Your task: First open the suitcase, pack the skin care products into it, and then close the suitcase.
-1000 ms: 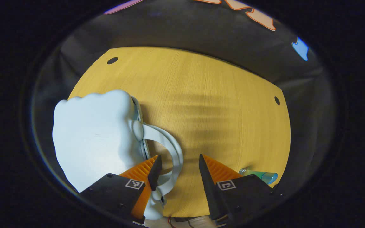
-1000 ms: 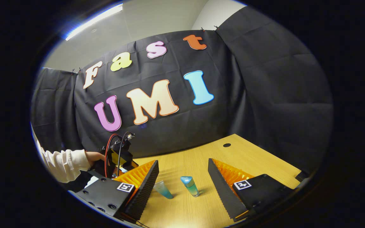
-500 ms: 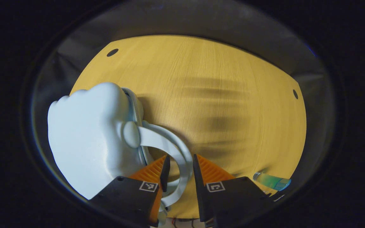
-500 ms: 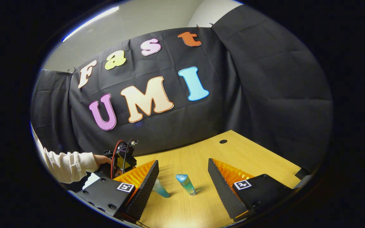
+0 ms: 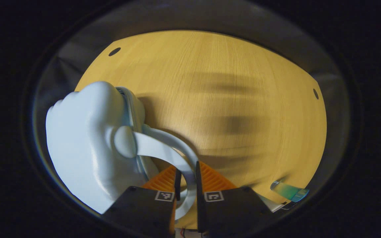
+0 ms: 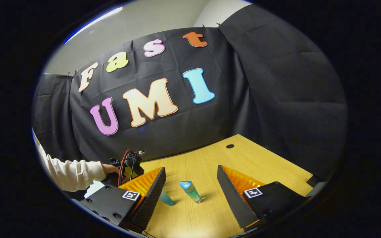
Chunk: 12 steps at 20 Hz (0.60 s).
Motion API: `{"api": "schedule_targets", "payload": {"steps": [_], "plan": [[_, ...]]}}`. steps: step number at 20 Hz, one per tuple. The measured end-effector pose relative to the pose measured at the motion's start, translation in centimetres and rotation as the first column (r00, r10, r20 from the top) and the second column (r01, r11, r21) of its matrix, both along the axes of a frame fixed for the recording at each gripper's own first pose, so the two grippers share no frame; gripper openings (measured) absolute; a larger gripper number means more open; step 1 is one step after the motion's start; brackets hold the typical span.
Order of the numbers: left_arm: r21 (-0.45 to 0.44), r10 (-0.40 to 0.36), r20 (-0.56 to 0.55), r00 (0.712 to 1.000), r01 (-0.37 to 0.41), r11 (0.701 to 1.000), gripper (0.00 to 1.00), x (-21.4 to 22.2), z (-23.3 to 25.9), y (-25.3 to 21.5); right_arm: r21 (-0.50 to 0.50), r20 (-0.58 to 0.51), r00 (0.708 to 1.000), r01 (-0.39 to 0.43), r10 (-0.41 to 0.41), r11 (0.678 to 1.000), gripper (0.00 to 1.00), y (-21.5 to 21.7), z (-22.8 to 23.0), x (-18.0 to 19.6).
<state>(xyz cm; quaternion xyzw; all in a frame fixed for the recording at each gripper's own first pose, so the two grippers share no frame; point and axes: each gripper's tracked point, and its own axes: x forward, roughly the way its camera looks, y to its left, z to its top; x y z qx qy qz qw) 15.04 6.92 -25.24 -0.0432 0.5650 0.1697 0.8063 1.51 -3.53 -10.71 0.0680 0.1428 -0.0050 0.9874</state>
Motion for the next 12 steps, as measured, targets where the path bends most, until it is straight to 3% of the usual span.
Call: {"api": "schedule_targets", "payload": {"steps": [5,12], "plan": [[-0.038,-0.009,0.035,0.999,0.01,0.999,0.09,0.1,0.7,-0.4,-0.002,0.008,1.0,-0.005,0.005,1.0,0.98,0.0,0.3,0.0],[-0.142,-0.029,0.136,0.99,0.048,0.989,0.08,-0.3,2.9,-1.2,-0.001,0.008,0.999,-0.051,0.051,0.999,0.97,1.5,0.2,-0.3]]}}
